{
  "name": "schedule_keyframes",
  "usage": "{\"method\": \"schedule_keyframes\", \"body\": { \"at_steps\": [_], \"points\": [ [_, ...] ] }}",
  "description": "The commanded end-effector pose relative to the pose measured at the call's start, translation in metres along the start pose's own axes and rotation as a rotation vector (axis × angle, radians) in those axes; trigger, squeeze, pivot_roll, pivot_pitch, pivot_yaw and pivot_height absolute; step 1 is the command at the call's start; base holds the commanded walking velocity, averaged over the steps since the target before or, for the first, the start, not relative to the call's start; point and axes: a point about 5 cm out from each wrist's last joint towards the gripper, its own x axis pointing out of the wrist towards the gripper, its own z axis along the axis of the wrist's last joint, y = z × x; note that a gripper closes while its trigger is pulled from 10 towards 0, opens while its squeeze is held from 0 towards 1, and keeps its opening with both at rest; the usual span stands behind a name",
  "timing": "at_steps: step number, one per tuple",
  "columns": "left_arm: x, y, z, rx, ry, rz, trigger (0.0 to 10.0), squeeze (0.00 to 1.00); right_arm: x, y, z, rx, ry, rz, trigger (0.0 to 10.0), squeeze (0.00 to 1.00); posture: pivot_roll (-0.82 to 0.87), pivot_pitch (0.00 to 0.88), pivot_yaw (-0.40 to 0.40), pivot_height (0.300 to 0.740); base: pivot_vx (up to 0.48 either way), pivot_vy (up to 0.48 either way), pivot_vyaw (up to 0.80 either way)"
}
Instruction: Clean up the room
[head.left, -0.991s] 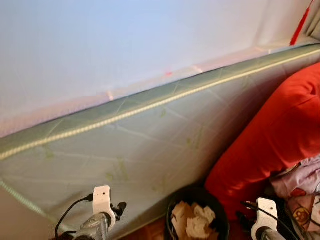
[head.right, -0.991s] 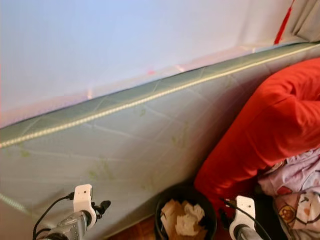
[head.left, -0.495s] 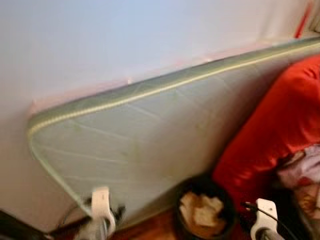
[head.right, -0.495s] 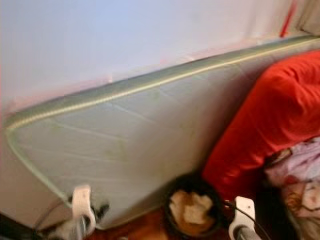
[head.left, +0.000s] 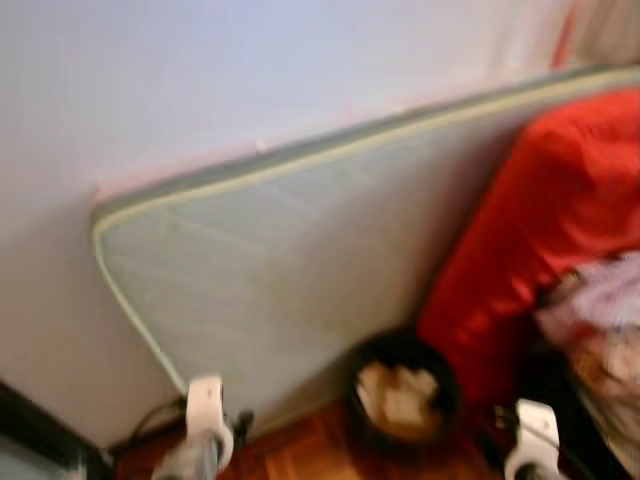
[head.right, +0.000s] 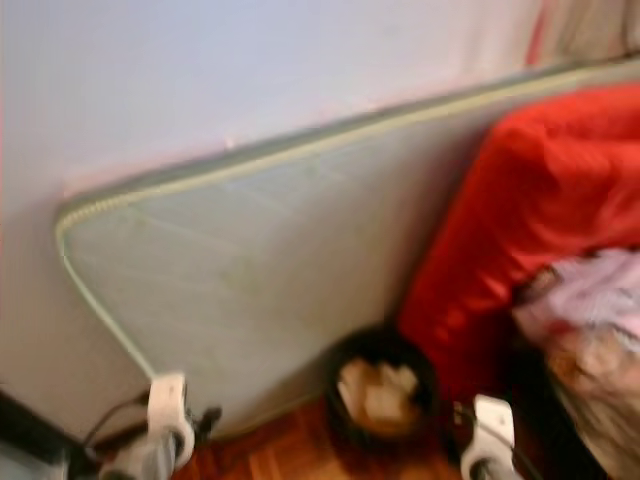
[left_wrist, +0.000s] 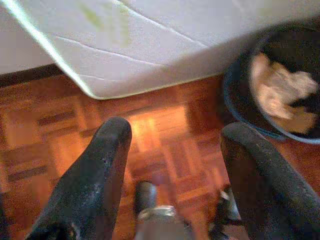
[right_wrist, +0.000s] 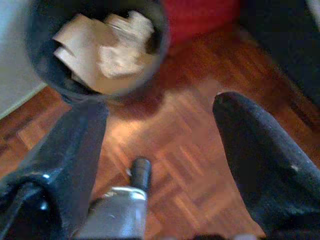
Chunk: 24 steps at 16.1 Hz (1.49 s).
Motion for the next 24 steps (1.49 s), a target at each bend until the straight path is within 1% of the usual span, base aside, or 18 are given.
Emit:
{"method": "schedule_keyframes", "body": {
  "at_steps": [1, 5, 7, 10, 11, 12, 17, 21, 24],
  "points": [
    [-0.0013, 0.0061, -0.0033, 0.015, 0.020, 0.018, 10.0, 0.00, 0.0013, 0.0031, 0.0045, 0.008, -0.015, 0.008, 10.0, 0.00, 0.02, 0.000, 0.014, 0.740, 0.000, 0.000, 0.00],
    [-0.0011, 0.0061, -0.0027, 0.028, 0.025, 0.016, 10.0, 0.00, 0.0013, 0.0031, 0.0043, 0.019, -0.011, 0.006, 10.0, 0.00, 0.02, 0.000, 0.015, 0.740, 0.000, 0.000, 0.00],
    [-0.0011, 0.0061, -0.0027, 0.033, 0.025, 0.015, 10.0, 0.00, 0.0013, 0.0029, 0.0039, 0.013, -0.006, 0.004, 10.0, 0.00, 0.02, 0.000, 0.015, 0.740, 0.000, 0.000, -0.42],
    [-0.0011, 0.0065, -0.0021, 0.037, 0.026, 0.018, 10.0, 0.00, 0.0014, 0.0030, 0.0040, 0.009, -0.004, 0.001, 10.0, 0.00, 0.02, 0.000, 0.018, 0.740, 0.000, 0.000, -0.74],
    [-0.0011, 0.0065, -0.0019, 0.042, 0.026, 0.017, 10.0, 0.00, 0.0014, 0.0029, 0.0042, 0.013, -0.006, -0.002, 10.0, 0.00, 0.02, 0.000, 0.017, 0.740, 0.000, 0.000, 0.00],
    [-0.0010, 0.0068, -0.0014, 0.056, 0.025, 0.019, 10.0, 0.00, 0.0015, 0.0035, 0.0050, 0.019, -0.016, 0.005, 10.0, 0.00, 0.02, 0.000, 0.018, 0.740, 0.000, -0.368, 0.00],
    [-0.0010, 0.0071, -0.0016, 0.056, 0.028, 0.025, 10.0, 0.00, 0.0015, 0.0036, 0.0045, 0.026, -0.010, 0.006, 10.0, 0.00, 0.02, 0.000, 0.017, 0.740, 0.000, -0.473, 0.00],
    [-0.0010, 0.0070, -0.0016, 0.053, 0.028, 0.027, 10.0, 0.00, 0.0015, 0.0031, 0.0044, 0.018, -0.007, 0.000, 10.0, 0.00, 0.02, 0.000, 0.017, 0.740, 0.000, -0.480, -0.78],
    [-0.0010, 0.0070, -0.0015, 0.053, 0.028, 0.027, 10.0, 0.00, 0.0015, 0.0037, 0.0053, 0.030, -0.019, 0.005, 10.0, 0.00, 0.02, 0.000, 0.018, 0.740, 0.000, -0.480, 0.00]
  ]
}}
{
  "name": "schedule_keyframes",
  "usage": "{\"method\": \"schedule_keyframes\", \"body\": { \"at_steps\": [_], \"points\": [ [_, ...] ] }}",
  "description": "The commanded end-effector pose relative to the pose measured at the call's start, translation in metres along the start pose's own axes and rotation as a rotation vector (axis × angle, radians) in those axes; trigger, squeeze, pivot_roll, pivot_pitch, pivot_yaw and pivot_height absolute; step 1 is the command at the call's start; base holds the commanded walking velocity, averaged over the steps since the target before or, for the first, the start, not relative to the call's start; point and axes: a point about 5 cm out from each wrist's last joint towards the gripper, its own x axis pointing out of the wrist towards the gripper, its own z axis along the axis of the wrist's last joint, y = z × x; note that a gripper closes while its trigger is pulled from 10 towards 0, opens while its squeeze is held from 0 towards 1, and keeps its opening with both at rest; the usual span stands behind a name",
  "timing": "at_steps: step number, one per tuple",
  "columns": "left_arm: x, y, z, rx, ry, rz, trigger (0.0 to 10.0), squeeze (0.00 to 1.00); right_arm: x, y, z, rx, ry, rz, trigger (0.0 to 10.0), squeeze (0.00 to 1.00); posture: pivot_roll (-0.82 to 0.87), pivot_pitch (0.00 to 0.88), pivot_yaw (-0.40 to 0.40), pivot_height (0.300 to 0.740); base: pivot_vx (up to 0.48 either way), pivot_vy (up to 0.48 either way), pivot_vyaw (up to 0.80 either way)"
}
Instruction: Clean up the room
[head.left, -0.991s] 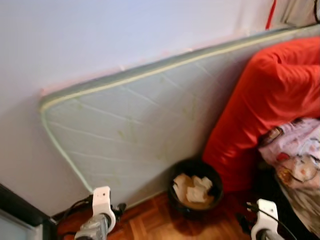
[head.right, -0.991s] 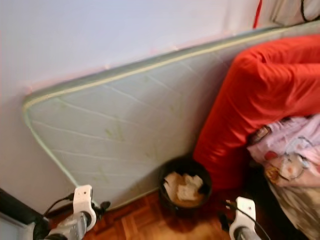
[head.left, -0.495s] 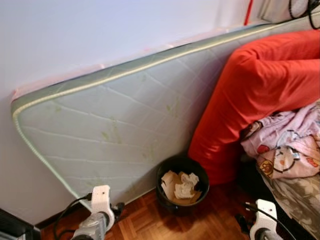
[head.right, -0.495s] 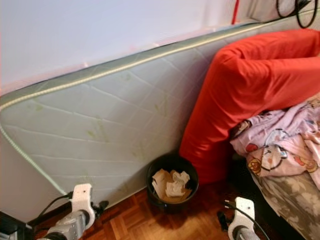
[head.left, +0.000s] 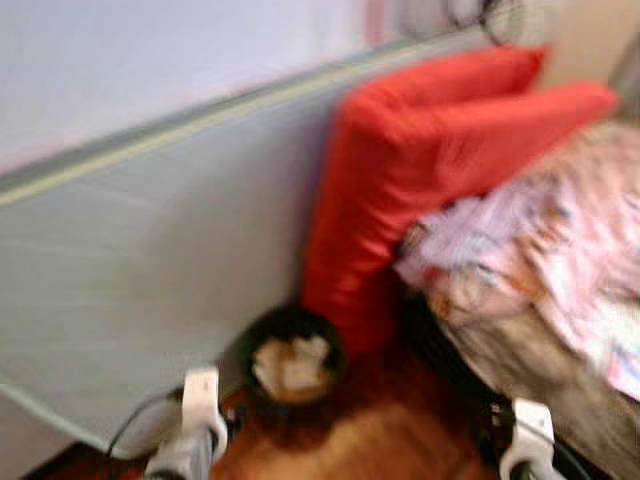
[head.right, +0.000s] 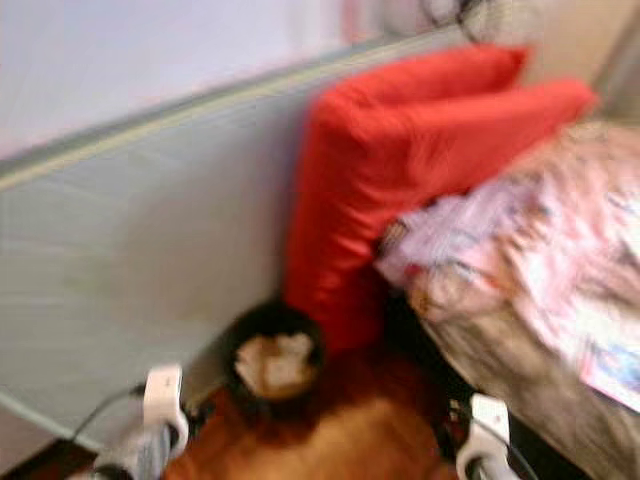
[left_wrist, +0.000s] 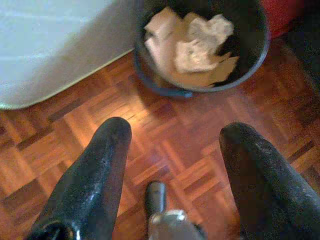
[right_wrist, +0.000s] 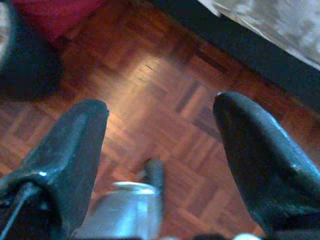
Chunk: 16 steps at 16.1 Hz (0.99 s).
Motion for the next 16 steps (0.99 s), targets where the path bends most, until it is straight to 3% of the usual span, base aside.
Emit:
{"method": "schedule_keyframes", "body": {
  "at_steps": [1, 4, 16],
  "points": [
    [-0.0010, -0.0017, -0.0092, 0.005, 0.030, -0.004, 10.0, 0.00, -0.0001, -0.0027, 0.0034, 0.013, -0.015, -0.008, 10.0, 0.00, 0.02, 0.000, 0.018, 0.740, 0.000, -0.480, 0.00],
    [-0.0011, -0.0017, -0.0096, 0.005, 0.031, -0.005, 10.0, 0.00, -0.0002, -0.0031, 0.0025, 0.015, -0.009, -0.015, 10.0, 0.00, 0.02, 0.000, 0.019, 0.740, 0.000, -0.480, 0.00],
    [-0.0012, -0.0022, -0.0104, 0.006, 0.033, -0.010, 10.0, 0.00, -0.0005, -0.0038, 0.0012, 0.010, 0.002, -0.016, 10.0, 0.00, 0.02, 0.000, 0.015, 0.740, 0.000, -0.480, -0.78]
  ]
}}
